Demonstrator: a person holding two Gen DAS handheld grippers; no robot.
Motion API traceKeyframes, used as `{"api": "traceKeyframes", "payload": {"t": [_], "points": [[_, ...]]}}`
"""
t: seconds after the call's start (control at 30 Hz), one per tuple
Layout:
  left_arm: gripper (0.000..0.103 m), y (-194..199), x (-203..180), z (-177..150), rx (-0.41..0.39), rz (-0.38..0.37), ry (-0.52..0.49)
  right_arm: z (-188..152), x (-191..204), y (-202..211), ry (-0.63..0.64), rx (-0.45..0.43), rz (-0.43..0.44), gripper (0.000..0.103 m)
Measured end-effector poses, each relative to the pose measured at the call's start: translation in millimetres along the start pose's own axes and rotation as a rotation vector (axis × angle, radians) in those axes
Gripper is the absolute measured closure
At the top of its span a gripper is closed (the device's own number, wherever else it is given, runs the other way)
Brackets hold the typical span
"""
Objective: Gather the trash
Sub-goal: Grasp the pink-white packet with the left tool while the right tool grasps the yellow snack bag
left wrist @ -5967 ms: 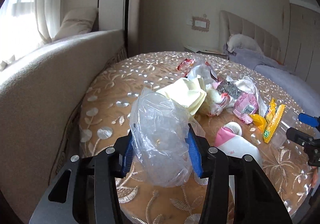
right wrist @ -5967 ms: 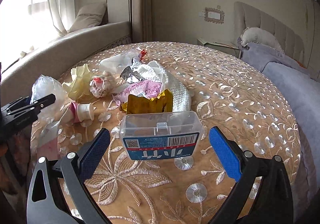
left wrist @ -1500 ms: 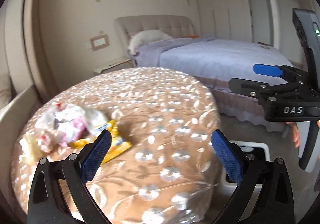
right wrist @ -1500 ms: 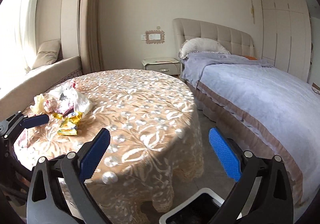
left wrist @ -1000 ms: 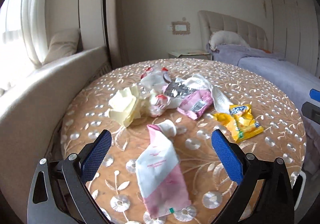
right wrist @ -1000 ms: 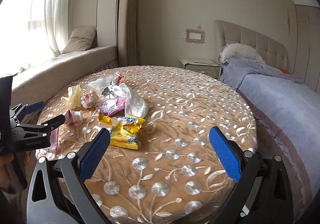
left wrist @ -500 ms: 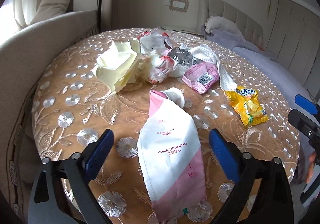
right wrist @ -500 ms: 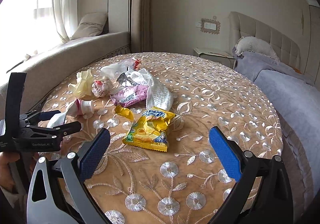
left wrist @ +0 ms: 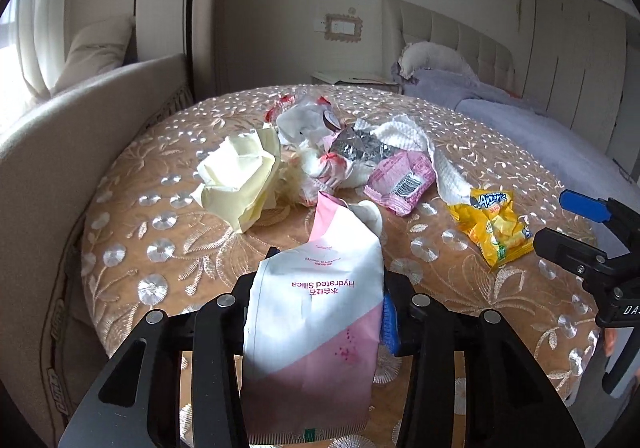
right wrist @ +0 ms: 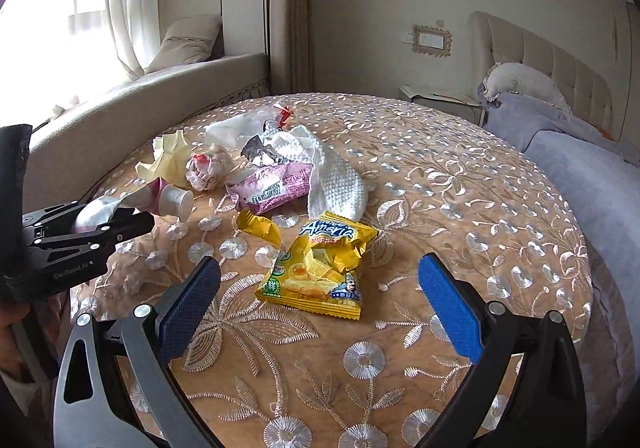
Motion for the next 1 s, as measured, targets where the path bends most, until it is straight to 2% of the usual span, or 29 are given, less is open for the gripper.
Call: {"api": "traceKeyframes", "payload": {"t": [0.2,0.43,0.57,0.67,0.73,0.77,0.83,0.9,1.0], "points": [[0.060,10,2,16,-0.038,-0.008,-0.010,3,0,-11,0.024,0.023,-0.012,0.004],[0.060,17,-4,36,-0.080,-0.029,-0.017,9,-8,-31,-0.028,0.056,0.012,0.004],[0.060,16,-5,41,-0.087,-0.032,-0.024,6,-10,-46,-0.057,0.128,0.036,0.004],[0.060,16,-4,43,-0.091,-0.036,-0.020,-1,-9,-60,-0.061,0.213,0.047,0.007],[0.060,17,-5,44,-0.093,-0.036,-0.023,-6,-7,-64,-0.051,0.240,0.049,0.027],[0.060,18,-5,44,-0.094,-0.037,-0.025,-9,-6,-67,-0.043,0.260,0.052,0.043],[0.060,19,-6,44,-0.096,-0.038,-0.029,-10,-3,-67,-0.027,0.259,0.051,0.056],[0.060,21,-7,44,-0.099,-0.036,-0.032,-11,-2,-65,-0.024,0.245,0.057,0.064],[0.060,24,-12,45,-0.104,-0.043,-0.042,-6,-4,-51,-0.036,0.204,0.061,0.068]]}}
Point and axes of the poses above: each gripper's, at about its wrist camera, not at the fingertips, and y roughly against the way its jaws point, x to its left, z to its top, the point moved 8 cm from there along -y, roughly the way its jaws point, and after that the axes turned 7 degrees about z, right-handed, at the moved point
